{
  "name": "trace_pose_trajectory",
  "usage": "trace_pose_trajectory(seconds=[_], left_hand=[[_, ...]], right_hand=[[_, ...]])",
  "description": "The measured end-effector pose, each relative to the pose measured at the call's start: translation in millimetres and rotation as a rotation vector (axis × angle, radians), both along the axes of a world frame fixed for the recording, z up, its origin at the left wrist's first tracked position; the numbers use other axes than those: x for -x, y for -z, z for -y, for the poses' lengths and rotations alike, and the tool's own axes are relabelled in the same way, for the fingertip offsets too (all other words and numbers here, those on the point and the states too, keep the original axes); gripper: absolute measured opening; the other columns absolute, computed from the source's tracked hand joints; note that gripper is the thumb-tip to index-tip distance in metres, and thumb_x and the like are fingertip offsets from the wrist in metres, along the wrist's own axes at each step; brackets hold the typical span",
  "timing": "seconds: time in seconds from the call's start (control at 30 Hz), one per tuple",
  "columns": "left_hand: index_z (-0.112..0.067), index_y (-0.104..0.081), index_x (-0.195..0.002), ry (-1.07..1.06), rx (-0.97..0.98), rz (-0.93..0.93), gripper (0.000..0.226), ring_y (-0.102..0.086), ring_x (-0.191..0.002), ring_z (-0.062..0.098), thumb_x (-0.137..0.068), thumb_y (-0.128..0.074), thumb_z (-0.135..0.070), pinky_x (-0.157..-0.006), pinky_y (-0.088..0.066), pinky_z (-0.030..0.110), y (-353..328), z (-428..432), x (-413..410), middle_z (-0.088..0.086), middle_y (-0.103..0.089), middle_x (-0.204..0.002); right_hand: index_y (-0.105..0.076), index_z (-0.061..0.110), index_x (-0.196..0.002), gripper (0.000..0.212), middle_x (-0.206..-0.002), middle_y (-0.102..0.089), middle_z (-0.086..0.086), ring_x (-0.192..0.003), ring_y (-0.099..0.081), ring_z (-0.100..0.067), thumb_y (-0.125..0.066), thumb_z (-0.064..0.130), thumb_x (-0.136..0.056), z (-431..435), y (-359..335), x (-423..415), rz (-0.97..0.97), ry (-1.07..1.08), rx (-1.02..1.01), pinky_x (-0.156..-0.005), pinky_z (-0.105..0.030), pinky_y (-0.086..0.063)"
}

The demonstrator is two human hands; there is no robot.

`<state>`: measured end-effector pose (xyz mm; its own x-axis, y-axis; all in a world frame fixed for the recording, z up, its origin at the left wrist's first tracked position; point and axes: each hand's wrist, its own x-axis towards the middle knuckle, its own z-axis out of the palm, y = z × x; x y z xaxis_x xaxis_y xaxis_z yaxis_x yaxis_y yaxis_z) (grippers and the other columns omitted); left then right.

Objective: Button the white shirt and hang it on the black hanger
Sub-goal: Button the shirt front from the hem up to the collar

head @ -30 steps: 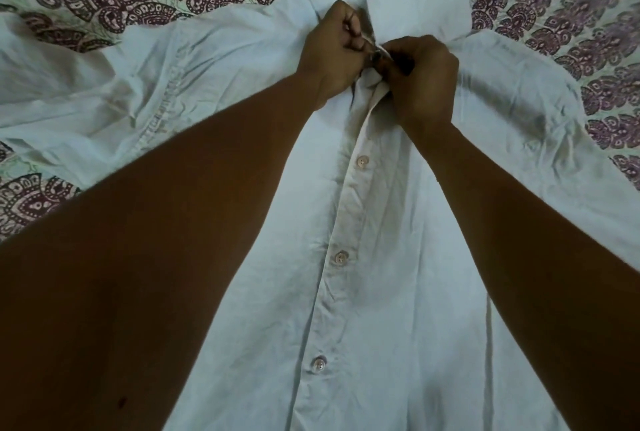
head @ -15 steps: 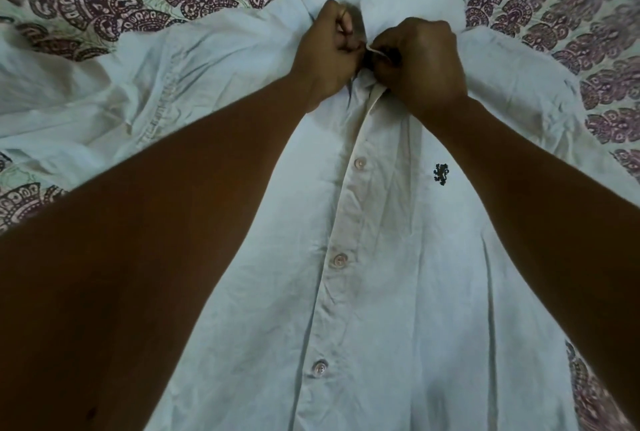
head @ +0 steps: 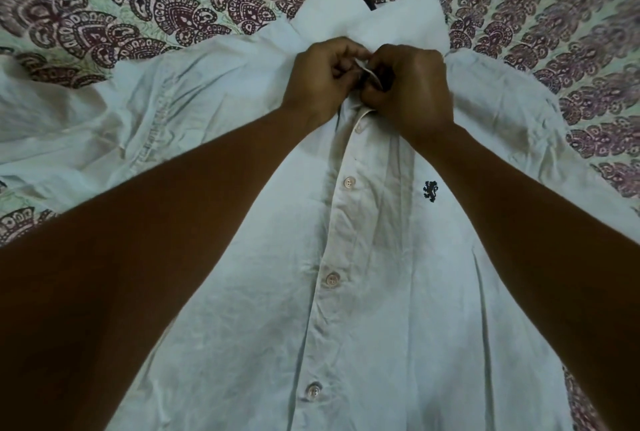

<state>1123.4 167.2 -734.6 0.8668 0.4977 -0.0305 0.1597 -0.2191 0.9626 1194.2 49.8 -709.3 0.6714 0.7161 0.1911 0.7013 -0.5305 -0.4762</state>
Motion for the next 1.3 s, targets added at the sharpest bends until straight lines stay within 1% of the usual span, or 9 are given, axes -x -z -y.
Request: trace_pose_trajectory(seconds=[0.17, 0.33, 0.47, 0.57, 0.63, 0.77, 0.97, 1.1, 1.3], left_hand=[[-0.006, -0.071, -0.096, 0.033, -0.159, -0.012, 0.018, -0.058, -0.066, -0.007, -0.081, -0.063, -0.002, -0.073, -0.049, 0.013, -8, -5, -1, 0.004, -0.069, -0.09], [-0.012, -0.071, -0.101, 0.184, -0.793, 0.035, 0.024, -0.047, -0.112, 0.031, -0.086, -0.057, -0.024, -0.093, -0.031, 0.034, -17, -15, 4, 0.013, -0.058, -0.116], [-0.012, -0.069, -0.098, 0.243, -1.037, 0.05, 0.029, -0.034, -0.128, 0.021, -0.085, -0.053, -0.032, -0.096, -0.013, 0.033, -21, -19, 0, 0.001, -0.052, -0.134], [-0.013, -0.068, -0.09, 0.242, -1.096, 0.032, 0.025, -0.039, -0.127, 0.021, -0.083, -0.052, -0.031, -0.094, -0.01, 0.033, -24, -20, -5, -0.002, -0.059, -0.124], [-0.013, -0.067, -0.089, 0.244, -1.107, 0.02, 0.024, -0.04, -0.127, 0.021, -0.084, -0.05, -0.028, -0.095, -0.009, 0.033, -24, -19, -6, -0.001, -0.061, -0.117], [-0.011, -0.062, -0.092, 0.271, -1.058, 0.01, 0.02, -0.046, -0.119, 0.024, -0.084, -0.046, -0.02, -0.098, -0.015, 0.042, -20, -18, -4, 0.007, -0.061, -0.105], [-0.016, -0.063, -0.106, 0.267, -0.954, 0.03, 0.025, -0.051, -0.107, 0.026, -0.091, -0.045, -0.027, -0.091, -0.013, 0.032, -14, -20, -4, 0.008, -0.062, -0.104], [-0.016, -0.065, -0.1, 0.238, -0.926, 0.072, 0.024, -0.052, -0.106, 0.026, -0.09, -0.048, -0.029, -0.091, -0.015, 0.034, -7, -20, -6, 0.007, -0.063, -0.103], [-0.019, -0.067, -0.093, 0.175, -0.888, 0.078, 0.021, -0.053, -0.103, 0.024, -0.084, -0.052, -0.03, -0.087, -0.016, 0.033, -4, -16, -7, 0.003, -0.065, -0.098]], right_hand=[[-0.069, 0.006, -0.08, 0.021, -0.072, -0.067, -0.012, -0.065, -0.061, -0.025, -0.061, 0.019, -0.066, 0, 5, 1, -0.115, 0.058, -0.105, -0.06, -0.036, -0.049], [-0.072, 0.009, -0.081, 0.016, -0.073, -0.07, -0.007, -0.062, -0.06, -0.013, -0.064, 0.018, -0.071, 2, 5, 3, -0.175, 0.12, -0.169, -0.06, -0.027, -0.049], [-0.074, 0.009, -0.083, 0.015, -0.075, -0.072, -0.006, -0.064, -0.062, -0.012, -0.066, 0.017, -0.073, 4, 3, 5, -0.163, 0.14, -0.201, -0.062, -0.023, -0.049], [-0.074, 0.007, -0.084, 0.012, -0.077, -0.07, 0.001, -0.064, -0.061, -0.004, -0.069, 0.013, -0.076, 4, 2, 6, -0.184, 0.157, -0.252, -0.06, -0.007, -0.045], [-0.074, 0.006, -0.085, 0.011, -0.076, -0.067, 0.004, -0.063, -0.059, -0.001, -0.069, 0.012, -0.077, 4, 3, 7, -0.196, 0.165, -0.272, -0.06, -0.004, -0.044], [-0.075, 0.007, -0.084, 0.01, -0.073, -0.065, 0.007, -0.063, -0.06, 0.003, -0.069, 0.01, -0.077, 7, 7, 11, -0.24, 0.19, -0.321, -0.06, -0.008, -0.046], [-0.075, 0.008, -0.088, 0.012, -0.074, -0.066, 0.007, -0.065, -0.061, 0.0, -0.068, 0.011, -0.079, 9, 9, 7, -0.259, 0.182, -0.306, -0.063, -0.015, -0.052], [-0.075, 0.007, -0.09, 0.013, -0.08, -0.069, 0.003, -0.071, -0.063, -0.002, -0.067, 0.012, -0.081, 11, 13, 9, -0.253, 0.176, -0.316, -0.067, -0.014, -0.051], [-0.075, 0.007, -0.088, 0.015, -0.086, -0.073, -0.008, -0.078, -0.066, -0.015, -0.062, 0.006, -0.081, 9, 13, 10, -0.2, 0.195, -0.312, -0.076, -0.03, -0.054]])
